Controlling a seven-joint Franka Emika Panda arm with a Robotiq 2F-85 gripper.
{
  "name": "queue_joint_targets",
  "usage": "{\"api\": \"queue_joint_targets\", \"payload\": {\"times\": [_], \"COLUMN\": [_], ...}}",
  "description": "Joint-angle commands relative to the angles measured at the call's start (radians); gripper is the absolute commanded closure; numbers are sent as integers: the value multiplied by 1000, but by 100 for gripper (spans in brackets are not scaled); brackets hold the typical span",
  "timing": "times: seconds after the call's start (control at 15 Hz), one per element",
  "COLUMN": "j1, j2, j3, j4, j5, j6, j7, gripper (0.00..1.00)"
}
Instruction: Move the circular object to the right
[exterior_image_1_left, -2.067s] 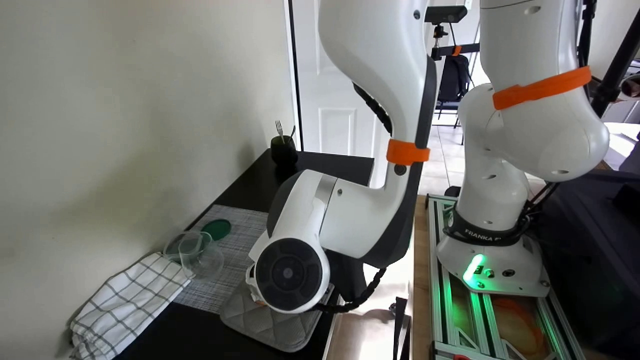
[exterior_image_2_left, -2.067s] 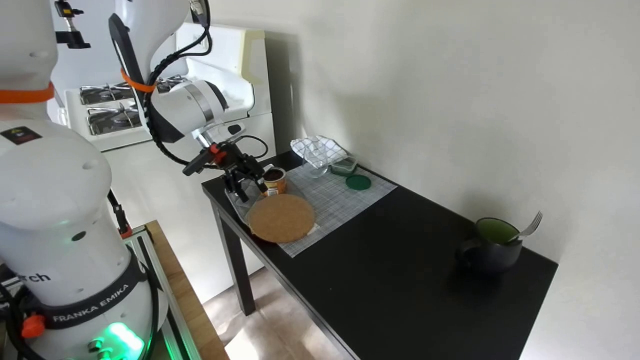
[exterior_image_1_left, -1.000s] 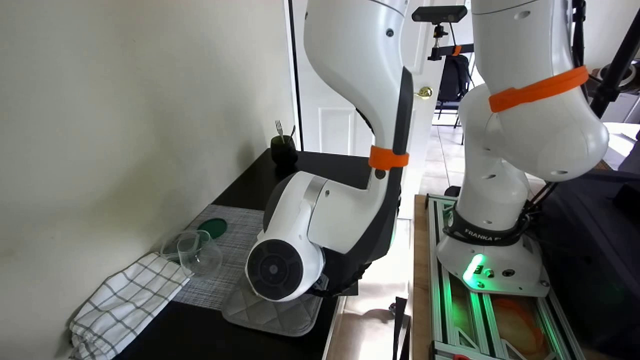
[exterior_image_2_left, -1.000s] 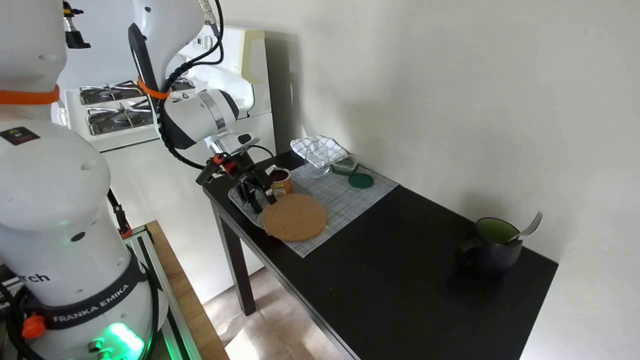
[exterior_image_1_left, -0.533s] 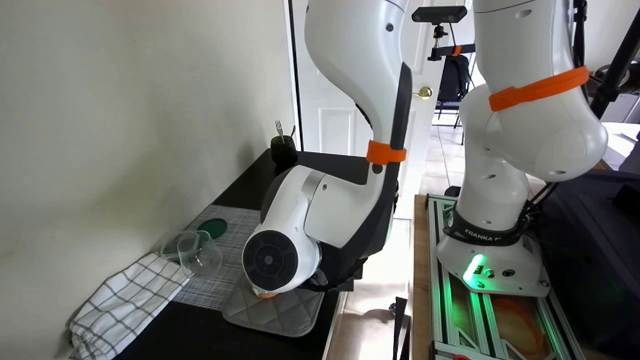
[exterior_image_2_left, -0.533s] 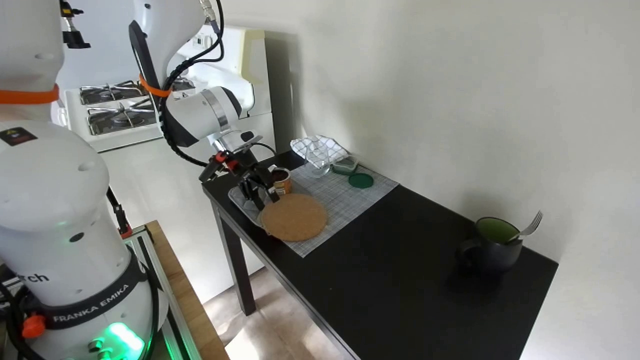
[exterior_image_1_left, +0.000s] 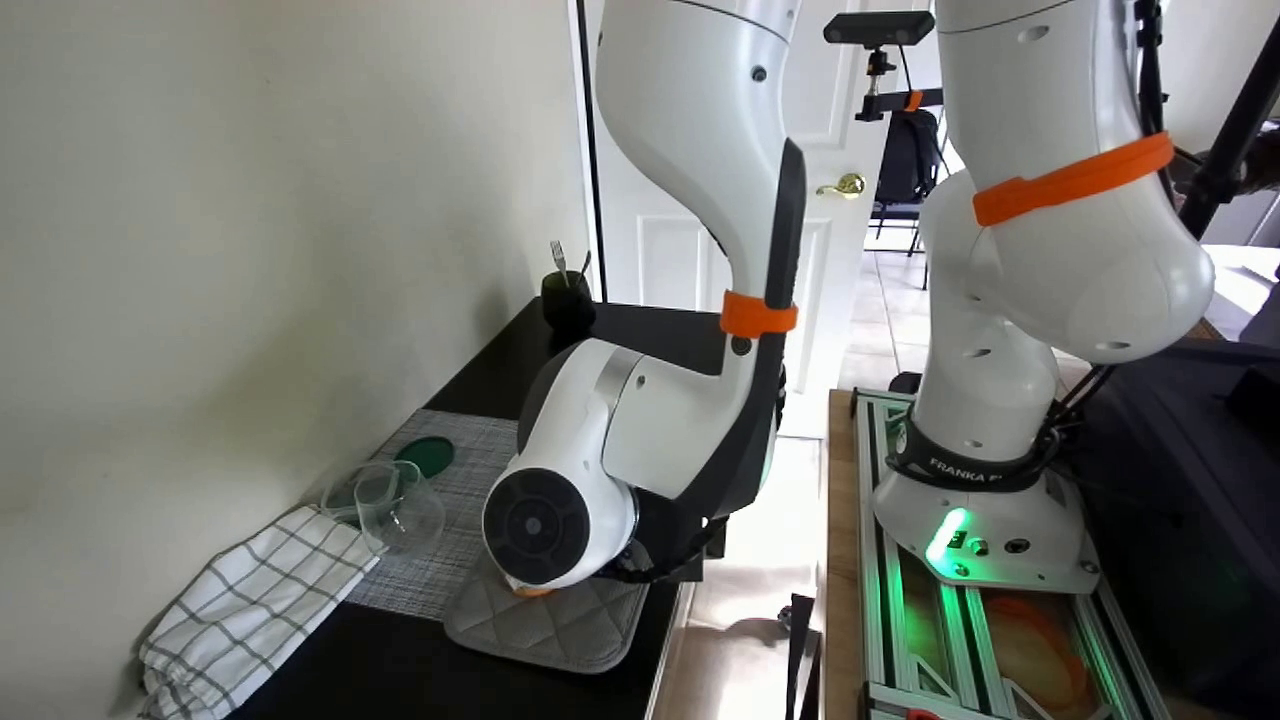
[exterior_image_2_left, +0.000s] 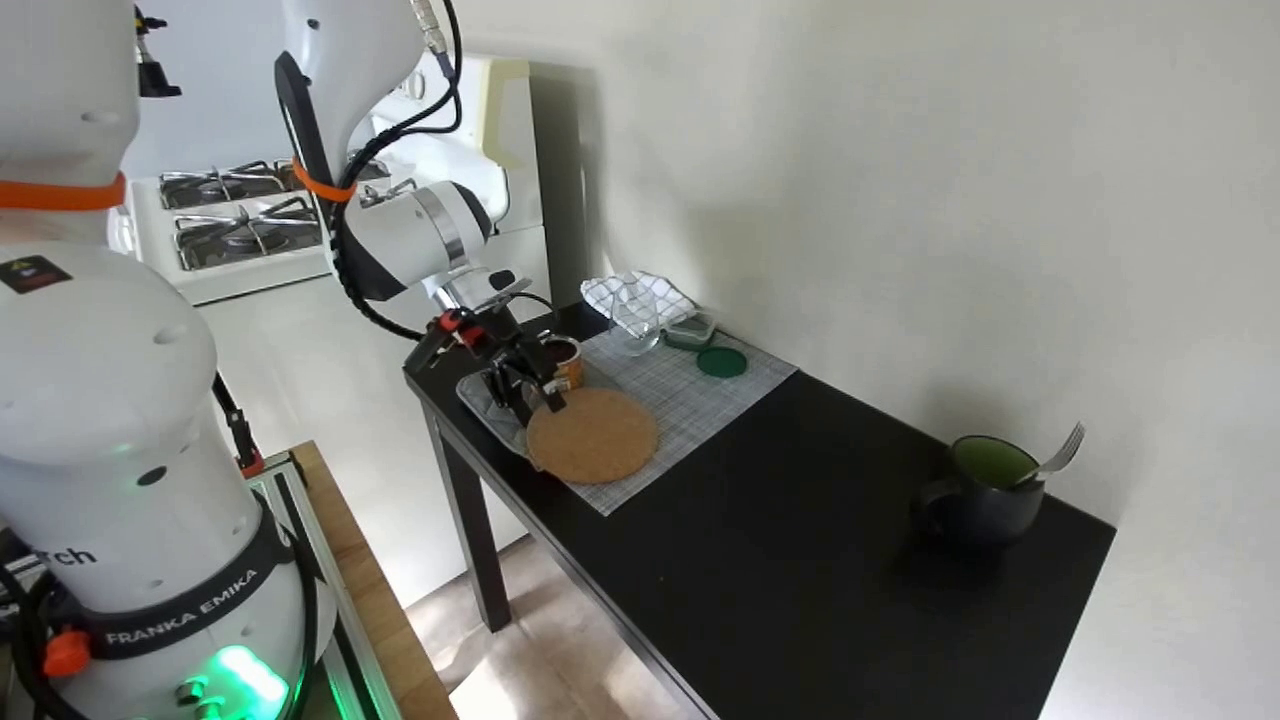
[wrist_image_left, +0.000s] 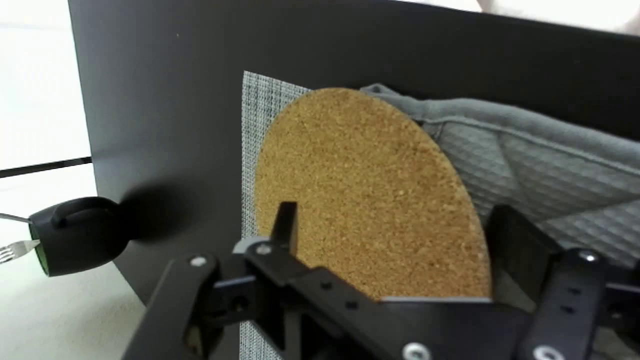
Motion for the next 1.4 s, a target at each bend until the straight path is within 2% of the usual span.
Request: {"api": "queue_joint_targets", "payload": {"times": [0.0,0.07,0.13,0.2,0.73,0.8,1.33], "j1": [2,1,0,0,20,21,-1], "j2": [42,30,21,17,-58,-70,-128], "j3": [-10,-13,-14,-15,17,22,34], "j4": [31,28,27,29,24,22,1], "j5": [-44,-48,-52,-59,-98,-99,-47], "j6": [-17,-29,-37,-46,-192,-214,-355], "j7": [7,7,8,6,32,37,43], "gripper": [4,7,29,33,95,100,97]}}
